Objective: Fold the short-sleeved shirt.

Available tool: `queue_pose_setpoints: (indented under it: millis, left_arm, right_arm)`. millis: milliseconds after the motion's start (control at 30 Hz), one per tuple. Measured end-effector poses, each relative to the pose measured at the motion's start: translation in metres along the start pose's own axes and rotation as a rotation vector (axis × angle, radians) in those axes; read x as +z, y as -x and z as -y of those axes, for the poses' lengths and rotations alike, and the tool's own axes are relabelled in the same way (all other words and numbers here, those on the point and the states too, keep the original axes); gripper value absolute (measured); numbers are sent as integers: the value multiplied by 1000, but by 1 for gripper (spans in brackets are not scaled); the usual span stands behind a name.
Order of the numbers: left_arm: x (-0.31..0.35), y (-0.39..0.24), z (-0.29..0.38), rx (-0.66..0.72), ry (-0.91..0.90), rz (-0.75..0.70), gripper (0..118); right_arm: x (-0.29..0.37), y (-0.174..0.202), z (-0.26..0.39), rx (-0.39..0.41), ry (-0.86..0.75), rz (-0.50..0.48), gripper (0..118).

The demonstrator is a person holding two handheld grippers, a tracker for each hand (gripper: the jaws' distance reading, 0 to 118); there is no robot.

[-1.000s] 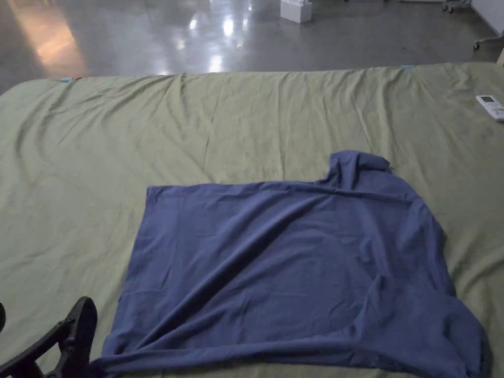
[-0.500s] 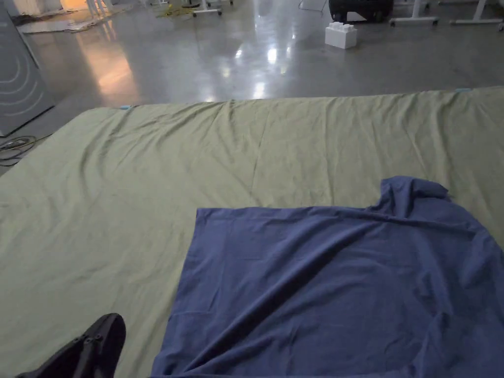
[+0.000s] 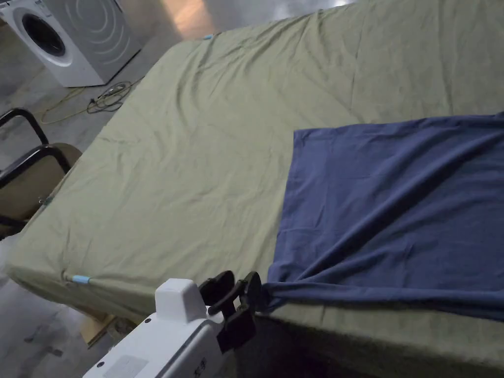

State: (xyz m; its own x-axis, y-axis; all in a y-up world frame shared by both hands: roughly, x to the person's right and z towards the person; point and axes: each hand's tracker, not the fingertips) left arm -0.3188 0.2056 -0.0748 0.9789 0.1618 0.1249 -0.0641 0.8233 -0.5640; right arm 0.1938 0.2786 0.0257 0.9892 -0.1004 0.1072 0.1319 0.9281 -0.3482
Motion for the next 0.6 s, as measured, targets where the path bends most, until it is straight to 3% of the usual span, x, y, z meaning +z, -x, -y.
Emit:
queue_pose_setpoints:
  millis: [33, 67, 167, 333, 400, 433, 500, 600]
  left_arm:
    - [-11, 4, 6, -2, 37, -20, 80]
    - [-25, 8, 13, -20, 89, -26, 87]
    - [-56, 21, 29, -37, 176, -35, 85]
    - [-75, 24, 28, -32, 208, -31, 62]
    - [-82, 21, 28, -47, 236, -21, 33]
    - [-85, 19, 28, -60, 244, -23, 33]
    - [-91, 13, 28, -109, 268, -27, 18]
    - [-101, 1, 31, -173, 330, -22, 7]
  right_arm:
    - [-1, -1, 1, -13, 8, -5, 0]
    - [-2, -2, 2, -33, 18, -15, 0]
    - [-5, -4, 2, -51, 25, -13, 0]
    - [1, -11, 3, -30, 23, 43, 0]
    - [6, -18, 8, -50, 32, 57, 0]
    - [7, -21, 9, -58, 35, 68, 0]
    - [12, -28, 13, -70, 44, 95, 0]
    - [16, -40, 16, -77, 58, 139, 0]
